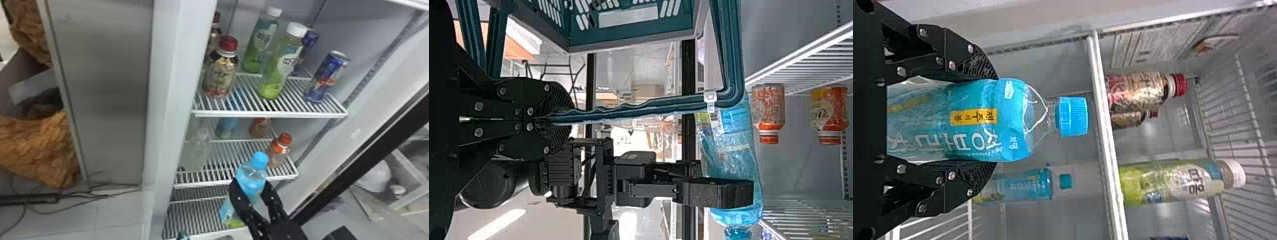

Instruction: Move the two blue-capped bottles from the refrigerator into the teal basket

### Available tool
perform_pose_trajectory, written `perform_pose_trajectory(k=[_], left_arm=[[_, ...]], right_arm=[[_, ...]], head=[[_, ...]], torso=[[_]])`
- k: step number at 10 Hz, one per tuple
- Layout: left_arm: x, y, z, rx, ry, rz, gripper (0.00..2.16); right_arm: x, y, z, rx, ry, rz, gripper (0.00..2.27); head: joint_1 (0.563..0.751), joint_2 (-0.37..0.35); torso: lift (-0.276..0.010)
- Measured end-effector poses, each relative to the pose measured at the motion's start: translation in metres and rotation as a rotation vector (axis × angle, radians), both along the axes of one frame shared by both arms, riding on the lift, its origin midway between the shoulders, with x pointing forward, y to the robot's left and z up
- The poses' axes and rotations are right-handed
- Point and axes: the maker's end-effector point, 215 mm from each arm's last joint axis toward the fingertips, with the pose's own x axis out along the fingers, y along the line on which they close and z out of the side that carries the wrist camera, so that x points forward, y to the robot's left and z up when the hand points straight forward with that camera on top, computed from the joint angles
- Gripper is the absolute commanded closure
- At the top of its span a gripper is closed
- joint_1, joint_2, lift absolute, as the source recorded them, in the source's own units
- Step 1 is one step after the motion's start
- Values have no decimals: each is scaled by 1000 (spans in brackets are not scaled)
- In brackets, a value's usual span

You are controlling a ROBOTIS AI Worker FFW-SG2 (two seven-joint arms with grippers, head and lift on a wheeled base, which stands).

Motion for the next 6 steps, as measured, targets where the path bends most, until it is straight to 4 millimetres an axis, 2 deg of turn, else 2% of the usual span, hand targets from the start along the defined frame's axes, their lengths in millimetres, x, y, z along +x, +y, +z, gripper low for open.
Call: perform_pose_trajectory(k=[3,6], left_arm=[[-1,0,-1,0,2,-1,1138],[-2,0,-1,0,3,-2,1136]], right_arm=[[-18,9,-15,-50,109,96,631],[-27,6,-32,-90,186,138,631]], head=[[695,-350],[695,-350]], torso=[[-139],[-139]])
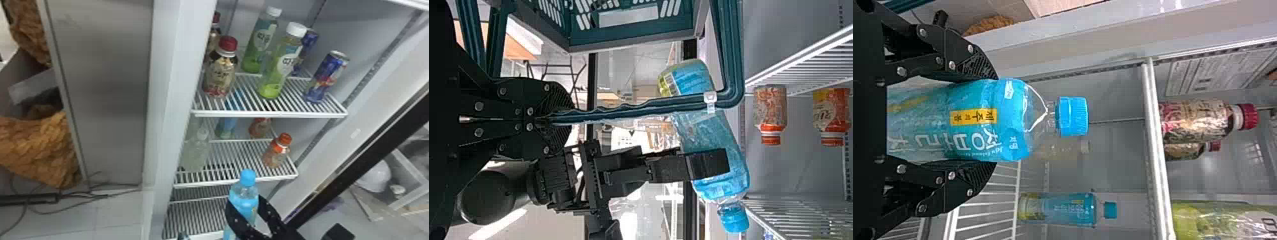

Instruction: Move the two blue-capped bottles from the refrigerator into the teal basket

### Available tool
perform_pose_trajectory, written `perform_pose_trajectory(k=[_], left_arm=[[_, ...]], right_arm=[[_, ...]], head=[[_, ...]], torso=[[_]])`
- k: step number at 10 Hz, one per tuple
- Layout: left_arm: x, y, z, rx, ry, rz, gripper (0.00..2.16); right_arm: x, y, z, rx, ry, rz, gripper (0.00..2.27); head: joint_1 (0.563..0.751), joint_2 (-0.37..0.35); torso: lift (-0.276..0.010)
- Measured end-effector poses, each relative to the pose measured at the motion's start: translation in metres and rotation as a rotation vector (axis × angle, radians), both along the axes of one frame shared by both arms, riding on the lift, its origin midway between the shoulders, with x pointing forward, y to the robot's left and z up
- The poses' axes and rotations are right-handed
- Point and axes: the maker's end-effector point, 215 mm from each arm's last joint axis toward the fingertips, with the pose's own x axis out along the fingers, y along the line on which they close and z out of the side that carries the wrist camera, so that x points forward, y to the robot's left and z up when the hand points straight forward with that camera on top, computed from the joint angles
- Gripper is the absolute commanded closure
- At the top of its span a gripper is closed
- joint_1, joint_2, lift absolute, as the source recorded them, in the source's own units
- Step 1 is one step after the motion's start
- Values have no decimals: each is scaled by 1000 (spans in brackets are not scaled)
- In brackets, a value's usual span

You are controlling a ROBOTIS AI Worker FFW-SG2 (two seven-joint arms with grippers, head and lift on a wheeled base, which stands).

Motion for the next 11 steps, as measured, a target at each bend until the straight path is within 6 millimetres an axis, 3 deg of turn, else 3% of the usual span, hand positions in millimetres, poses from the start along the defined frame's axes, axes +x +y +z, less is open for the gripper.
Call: perform_pose_trajectory(k=[7,11], left_arm=[[1,3,-1,2,4,9,1136],[1,3,-1,0,6,12,1136]], right_arm=[[-13,36,-46,5,228,208,633],[-18,35,-64,9,271,217,464]], head=[[695,-350],[695,-350]], torso=[[-139],[-139]])
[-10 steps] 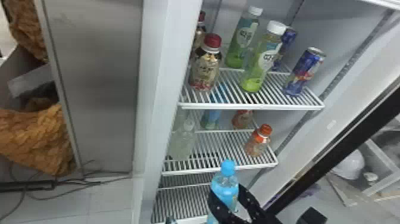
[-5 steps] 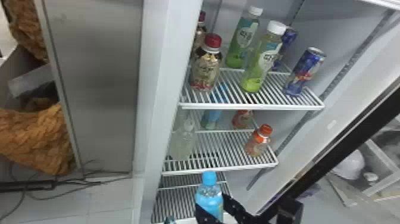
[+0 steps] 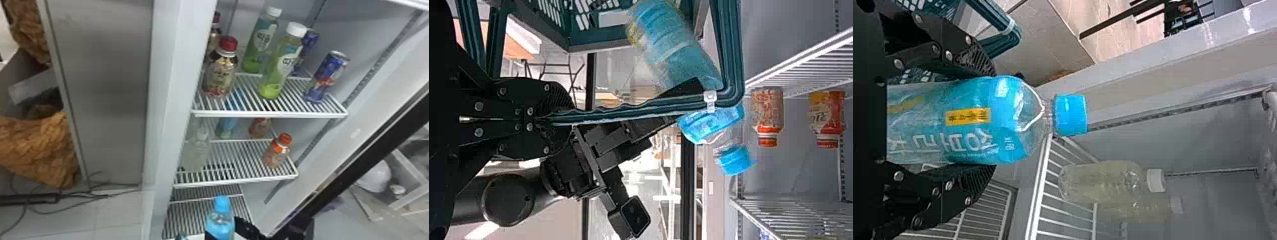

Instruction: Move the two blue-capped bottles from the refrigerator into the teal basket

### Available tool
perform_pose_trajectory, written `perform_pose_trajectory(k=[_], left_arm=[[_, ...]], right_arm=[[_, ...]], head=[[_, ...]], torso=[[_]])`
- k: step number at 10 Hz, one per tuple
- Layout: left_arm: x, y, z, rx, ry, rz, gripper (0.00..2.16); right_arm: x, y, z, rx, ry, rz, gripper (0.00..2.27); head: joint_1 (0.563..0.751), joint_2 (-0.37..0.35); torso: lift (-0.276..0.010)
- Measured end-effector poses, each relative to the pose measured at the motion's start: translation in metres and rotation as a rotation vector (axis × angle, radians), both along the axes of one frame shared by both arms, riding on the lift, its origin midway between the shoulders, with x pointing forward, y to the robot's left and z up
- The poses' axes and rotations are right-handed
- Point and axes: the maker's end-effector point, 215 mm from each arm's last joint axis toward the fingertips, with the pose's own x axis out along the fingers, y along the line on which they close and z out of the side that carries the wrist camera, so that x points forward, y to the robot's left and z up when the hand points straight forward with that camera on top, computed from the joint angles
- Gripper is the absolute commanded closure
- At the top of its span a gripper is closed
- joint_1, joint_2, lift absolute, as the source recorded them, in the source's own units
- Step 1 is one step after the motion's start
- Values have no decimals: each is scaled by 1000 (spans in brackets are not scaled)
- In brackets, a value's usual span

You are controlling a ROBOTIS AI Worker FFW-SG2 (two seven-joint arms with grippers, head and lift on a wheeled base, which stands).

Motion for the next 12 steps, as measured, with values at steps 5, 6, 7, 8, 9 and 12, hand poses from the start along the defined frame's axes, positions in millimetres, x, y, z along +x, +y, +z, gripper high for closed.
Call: perform_pose_trajectory(k=[5,6,7,8,9,12], left_arm=[[0,0,0,-1,0,0,1136],[0,-1,1,-2,0,0,1136],[0,-1,1,-2,0,1,1136],[0,0,1,-3,1,3,1136],[1,0,1,-3,1,4,1136],[1,-1,2,-4,-1,3,1136]], right_arm=[[45,-52,20,-15,-203,-150,464],[59,-71,27,-24,-266,-215,464],[71,-86,35,-32,-323,-263,463],[82,-97,40,-39,-368,-296,463],[91,-106,42,-44,-404,-327,463],[113,-122,41,-35,-472,-394,456]], head=[[695,-350],[695,-350],[695,-350],[695,-350],[695,-350],[695,-350]], torso=[[-139],[-139],[-139],[-139],[-139],[-139]])
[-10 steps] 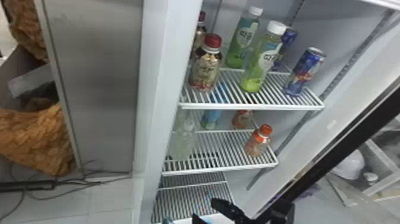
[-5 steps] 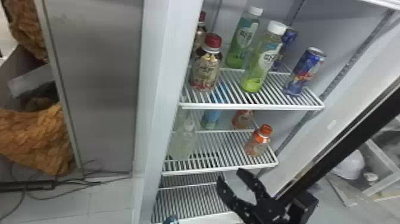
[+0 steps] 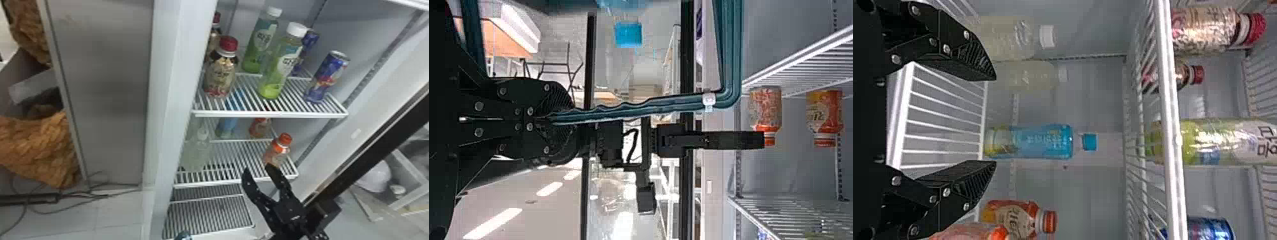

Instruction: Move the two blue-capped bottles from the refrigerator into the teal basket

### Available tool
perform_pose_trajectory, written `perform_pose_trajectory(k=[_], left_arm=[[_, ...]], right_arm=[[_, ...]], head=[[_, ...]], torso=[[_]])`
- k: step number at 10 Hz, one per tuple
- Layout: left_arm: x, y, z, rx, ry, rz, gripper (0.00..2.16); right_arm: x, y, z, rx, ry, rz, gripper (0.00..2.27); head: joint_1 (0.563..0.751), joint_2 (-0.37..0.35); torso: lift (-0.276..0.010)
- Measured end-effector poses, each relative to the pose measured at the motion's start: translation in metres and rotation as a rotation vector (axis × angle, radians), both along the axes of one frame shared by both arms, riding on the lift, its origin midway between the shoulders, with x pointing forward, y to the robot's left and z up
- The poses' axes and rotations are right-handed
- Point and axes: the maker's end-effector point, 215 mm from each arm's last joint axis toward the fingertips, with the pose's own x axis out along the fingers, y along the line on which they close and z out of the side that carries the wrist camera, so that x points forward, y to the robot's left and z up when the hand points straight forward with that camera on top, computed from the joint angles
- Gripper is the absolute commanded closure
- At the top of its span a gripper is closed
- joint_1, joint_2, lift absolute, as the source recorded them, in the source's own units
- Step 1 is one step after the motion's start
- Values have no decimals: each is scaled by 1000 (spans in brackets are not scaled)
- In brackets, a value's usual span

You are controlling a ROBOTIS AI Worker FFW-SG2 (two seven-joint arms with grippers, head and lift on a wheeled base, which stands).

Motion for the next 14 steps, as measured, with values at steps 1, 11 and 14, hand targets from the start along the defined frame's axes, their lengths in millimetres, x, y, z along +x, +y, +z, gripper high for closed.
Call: perform_pose_trajectory(k=[1,11,14], left_arm=[[0,0,0,0,-1,0,1136],[3,-2,3,-3,-10,-2,1136],[4,-3,3,-1,-15,-5,1136]], right_arm=[[6,-2,-3,5,-12,-14,447],[102,-3,-29,11,-94,-120,252],[129,1,-34,8,-77,-131,219]], head=[[695,-350],[695,-350],[695,-350]], torso=[[-139],[-139],[-139]])
